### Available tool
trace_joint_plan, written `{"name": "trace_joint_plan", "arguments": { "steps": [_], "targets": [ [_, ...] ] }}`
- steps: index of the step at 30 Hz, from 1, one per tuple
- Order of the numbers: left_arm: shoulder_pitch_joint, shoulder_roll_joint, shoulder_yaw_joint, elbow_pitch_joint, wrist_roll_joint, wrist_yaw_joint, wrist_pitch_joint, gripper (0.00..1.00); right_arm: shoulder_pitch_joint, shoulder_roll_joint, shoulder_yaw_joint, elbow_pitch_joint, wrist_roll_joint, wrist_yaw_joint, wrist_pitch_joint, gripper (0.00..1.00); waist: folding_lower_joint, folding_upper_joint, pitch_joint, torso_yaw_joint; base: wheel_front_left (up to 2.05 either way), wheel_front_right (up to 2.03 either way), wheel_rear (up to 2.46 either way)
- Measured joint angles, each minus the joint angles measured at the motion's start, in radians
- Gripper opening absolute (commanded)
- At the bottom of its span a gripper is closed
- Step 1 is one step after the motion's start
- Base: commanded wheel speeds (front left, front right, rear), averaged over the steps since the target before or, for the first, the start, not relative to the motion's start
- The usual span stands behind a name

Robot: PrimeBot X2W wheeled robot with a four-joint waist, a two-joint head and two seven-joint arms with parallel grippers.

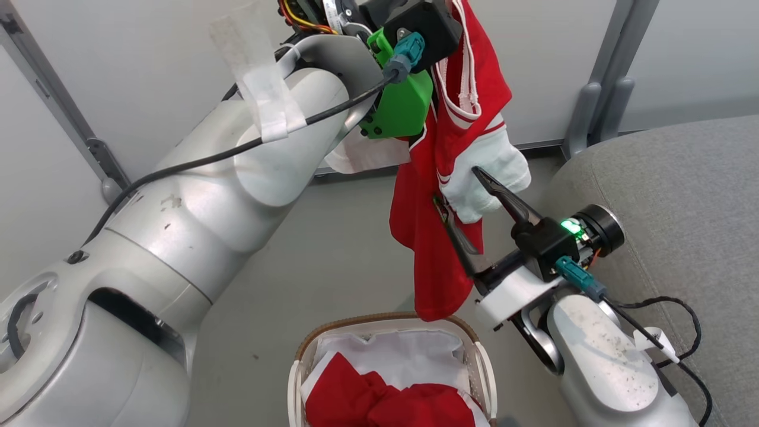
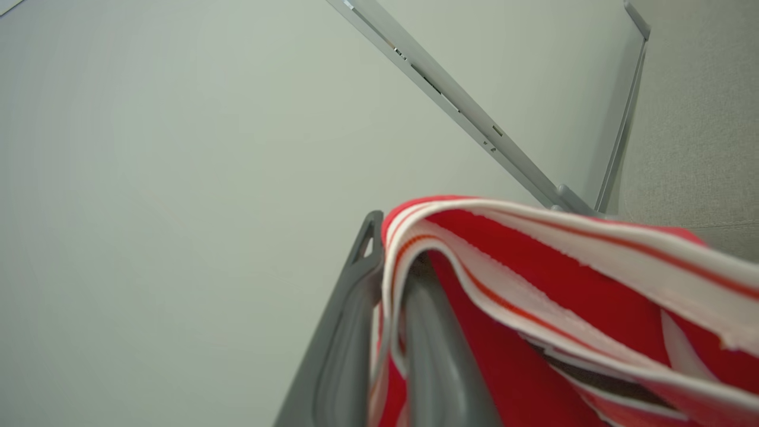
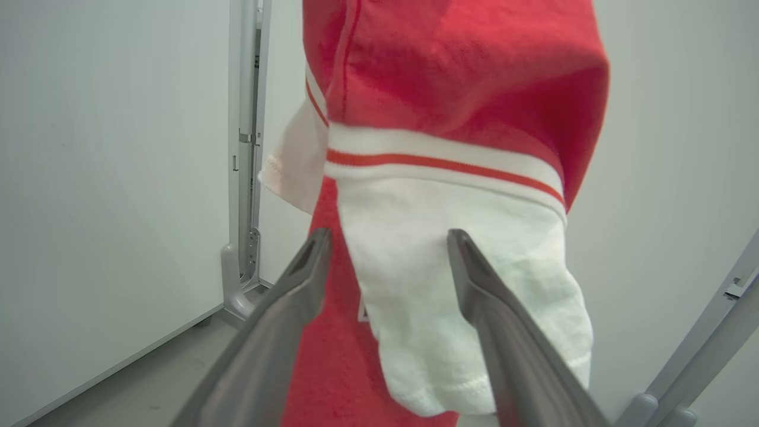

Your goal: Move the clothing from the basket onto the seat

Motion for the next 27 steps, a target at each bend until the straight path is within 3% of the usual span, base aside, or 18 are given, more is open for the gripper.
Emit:
{"name": "trace_joint_plan", "arguments": {
  "steps": [7,15,16,17,21,27],
  "targets": [
    [-0.001,-0.002,-0.044,-0.058,-0.05,0.009,0.008,0.0,-0.064,0.002,0.032,0.062,-0.01,0.0,0.0,1.0,0.0,0.0,0.005,0.038,0.0,0.0,0.0],
    [-0.001,-0.004,-0.097,-0.134,-0.114,0.042,0.019,0.0,-0.139,0.0,-0.058,0.125,-0.037,0.0,0.0,1.0,0.0,0.0,0.012,0.075,0.0,0.0,0.0],
    [0.0,-0.004,-0.102,-0.137,-0.122,0.047,0.019,0.0,-0.148,0.001,-0.068,0.132,-0.038,0.0,0.0,0.87,0.0,0.0,0.013,0.079,0.0,0.0,0.0],
    [0.001,-0.004,-0.106,-0.139,-0.127,0.05,0.017,0.0,-0.155,0.001,-0.079,0.14,-0.037,0.0,0.0,0.51,0.0,0.0,0.013,0.082,0.0,0.0,0.0],
    [0.013,-0.004,-0.121,-0.136,-0.15,0.061,0.004,0.0,-0.171,0.001,-0.103,0.169,-0.032,0.0,0.0,0.0,0.0001,0.0,0.013,0.087,0.0,0.0,0.0],
    [0.049,-0.004,-0.128,-0.093,-0.186,0.071,-0.019,0.0,-0.174,0.0,-0.12,0.191,-0.03,0.0,0.0,0.0,0.0001,0.0,0.012,0.08,0.0,0.0,0.0]
  ]
}}
